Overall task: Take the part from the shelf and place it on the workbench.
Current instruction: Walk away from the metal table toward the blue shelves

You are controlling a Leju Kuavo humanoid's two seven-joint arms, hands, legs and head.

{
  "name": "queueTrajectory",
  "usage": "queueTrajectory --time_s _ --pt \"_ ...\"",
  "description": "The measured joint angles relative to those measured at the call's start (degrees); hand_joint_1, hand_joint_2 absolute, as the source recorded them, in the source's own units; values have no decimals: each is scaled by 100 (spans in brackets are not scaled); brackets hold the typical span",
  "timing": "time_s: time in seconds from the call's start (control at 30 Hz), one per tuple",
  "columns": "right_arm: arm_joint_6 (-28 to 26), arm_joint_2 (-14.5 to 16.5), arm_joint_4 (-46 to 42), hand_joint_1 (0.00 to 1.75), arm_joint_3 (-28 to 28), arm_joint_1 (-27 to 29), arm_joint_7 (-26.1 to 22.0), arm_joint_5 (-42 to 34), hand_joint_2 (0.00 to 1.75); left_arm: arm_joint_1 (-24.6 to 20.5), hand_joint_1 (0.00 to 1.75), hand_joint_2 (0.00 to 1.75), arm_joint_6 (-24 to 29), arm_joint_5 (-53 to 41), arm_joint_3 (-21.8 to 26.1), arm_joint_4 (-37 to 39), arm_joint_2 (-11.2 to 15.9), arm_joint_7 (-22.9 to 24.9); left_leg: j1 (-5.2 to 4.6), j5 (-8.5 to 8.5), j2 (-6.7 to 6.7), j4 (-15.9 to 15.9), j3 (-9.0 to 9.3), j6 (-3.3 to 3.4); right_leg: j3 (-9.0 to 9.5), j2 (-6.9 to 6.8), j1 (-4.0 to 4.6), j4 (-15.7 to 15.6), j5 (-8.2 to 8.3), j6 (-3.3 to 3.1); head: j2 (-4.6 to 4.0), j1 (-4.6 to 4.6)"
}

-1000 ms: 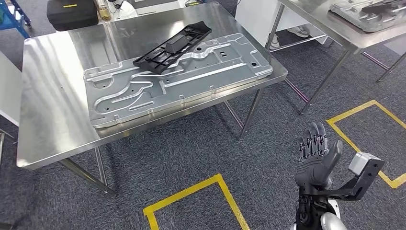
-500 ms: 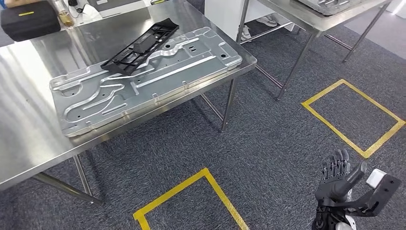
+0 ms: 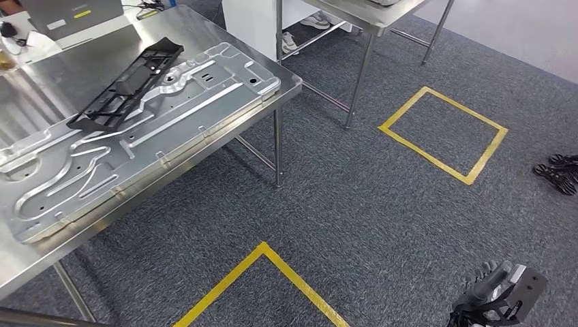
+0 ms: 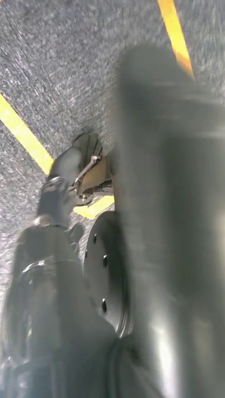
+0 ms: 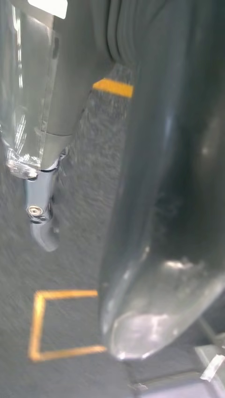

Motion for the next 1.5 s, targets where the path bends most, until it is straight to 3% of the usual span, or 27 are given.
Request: queueTrajectory --time_s 0.03,0.07,0.13,0.2,0.27,0.3,0.37,0.43,0.47,0.53,0.57,0.63,0.7,0.77,0.8,0.87,0.93,1.0,1.07,1.1,1.13,1.2,1.27,1.3,1.33,1.43,1.5 --pt "30 18 151 0 -30 -23 -21 -25 0 -3 0 0 -1 3 0 -1 1 -1 -3 -3 98 -39 27 1 -24 99 -22 -4 10 35 0 -7" --pt "55 38 289 0 -58 -38 -45 -41 0 -6 0 0 1 5 0 -1 4 -2 -2 5 193 -73 52 17 -44 94 -26 14 3 71 0 -9" --pt "97 58 530 0 -119 -105 -99 -59 0 -6 0 0 3 15 0 -2 8 -5 23 16 418 -144 112 52 -187 -193 -15 271 -155 147 0 42" --pt "112 75 723 0 -159 -200 -129 -63 0 4 0 0 -1 34 0 -1 10 -5 23 -7 654 -160 143 64 -534 -585 -37 918 -476 235 0 111" --pt "64 97 914 0 -187 -241 -122 -56 0 9 0 0 -10 54 0 1 15 -5 28 -45 867 -157 163 49 -822 -720 -98 1450 -631 309 0 131" --pt "21 103 1010 0 -202 -247 -94 -52 0 7 0 0 -15 64 0 1 20 -7 34 -65 955 -156 178 32 -827 -749 -129 1452 -554 336 0 141" --pt "-84 98 1254 0 -230 -316 27 -61 0 1 0 0 -31 88 0 0 21 -13 47 -109 1103 -156 229 -19 -531 -864 -167 862 -161 364 0 182" --pt "-118 80 1606 0 -242 -489 135 -93 0 -12 0 0 -47 104 0 -1 18 -21 37 -156 1226 -155 279 -86 -197 -1052 -137 190 96 333 0 225" --pt "-106 70 1811 0 -244 -575 157 -110 0 -22 0 0 -52 108 0 -1 17 -23 29 -174 1274 -156 299 -120 -117 -1107 -113 24 126 292 0 226" --pt "-74 55 2174 0 -248 -682 159 -127 0 -39 0 0 -57 113 0 -2 13 -25 27 -193 1345 -174 338 -185 -115 -1045 -79 -5 94 191 0 191" --pt "-69 46 2316 0 -252 -706 159 -131 0 -45 0 0 -57 117 0 -3 10 -25 40 -218 1282 -173 359 -224 -105 -1005 -81 -18 92 150 0 180" --pt "-67 33 2536 0 -263 -779 160 -133 0 -47 0 0 -57 121 0 -5 7 -28 65 -392 922 39 289 -269 -77 -919 -92 -58 108 69 0 145" --pt "-42 35 2734 0 -268 -897 210 -162 0 -31 0 0 -59 123 0 -5 7 -27 61 -735 608 719 -46 -253 -65 -810 -83 -73 112 1 0 64" --pt "40 50 2977 0 -260 -1028 336 -250 0 -9 0 0 -58 123 0 -4 9 -20 31 -926 616 1400 -443 -218 -60 -667 -47 -65 98 -39 0 -1" --pt "106 58 3147 0 -252 -1100 402 -301 0 -2 0 0 -58 123 0 -4 11 -15 19 -850 631 1478 -537 -198 -53 -583 -32 -57 89 -49 0 -15" --pt "237 73 3571 0 -236 -1280 521 -416 0 0 0 0 -55 121 0 -3 15 -8 2 -400 570 1012 -427 -145 -26 -408 -16 -37 66 -52 0 -22" --pt "314 100 4029 0 -218 -1492 653 -525 0 0 0 0 -43 117 0 -2 22 -7 18 -27 237 339 -173 -79 -25 -245 -20 0 32 -23 0 -21" --pt "290 138 4489 0 -194 -1695 824 -593 0 -2 0 0 -20 110 0 -1 27 -7 24 15 45 52 -51 -51 -74 -92 -51 31 23 39 0 -18" --pt "183 172 4921 0 -153 -1836 1033 -622 0 -8 0 0 7 106 0 -2 28 -8 14 -5 190 -23 -3 -27 -111 37 -86 34 32 112 0 -19" --pt "111 191 5098 0 -127 -1880 1136 -625 0 -9 0 0 21 107 0 -2 29 -9 16 0 272 -55 32 -5 -127 -24 -85 67 9 145 0 -5" --pt "40 205 5251 0 -99 -1930 1233 -612 0 -8 0 0 34 107 0 -3 31 -9 22 2 375 -87 67 22 -185 -165 -78 191 -63 178 0 24" --pt "-104 249 5515 0 -13 -2049 1498 -534 0 2 0 0 61 107 0 -2 32 -9 19 -17 605 -118 121 53 -491 -546 -67 777 -354 241 0 99" --pt "-198 314 5724 0 108 -2115 1823 -436 0 7 0 0 80 107 0 -1 35 -5 11 -57 831 -118 144 57 -871 -710 -93 1463 -598 289 0 140" --pt "-222 350 5814 0 168 -2111 1940 -407 0 5 0 0 85 107 0 -1 38 -4 10 -78 923 -117 158 48 -947 -741 -110 1595 -584 302 0 154" --pt "-237 377 5889 0 217 -2101 2008 -391 0 3 0 0 85 107 0 -1 40 -3 10 -100 1000 -117 180 34 -906 -765 -124 1503 -461 307 0 172" --pt "-259 416 6071 0 338 -2109 2051 -358 0 -13 0 0 85 107 0 -1 37 -1 0 -177 1194 -115 263 -38 -372 -1023 -101 443 67 267 0 225" --pt "-263 429 6165 0 403 -2133 2059 -349 0 -31 0 0 85 106 0 -2 36 0 -16 -217 1283 -113 297 -98 -194 -1152 -48 90 121 186 0 218"
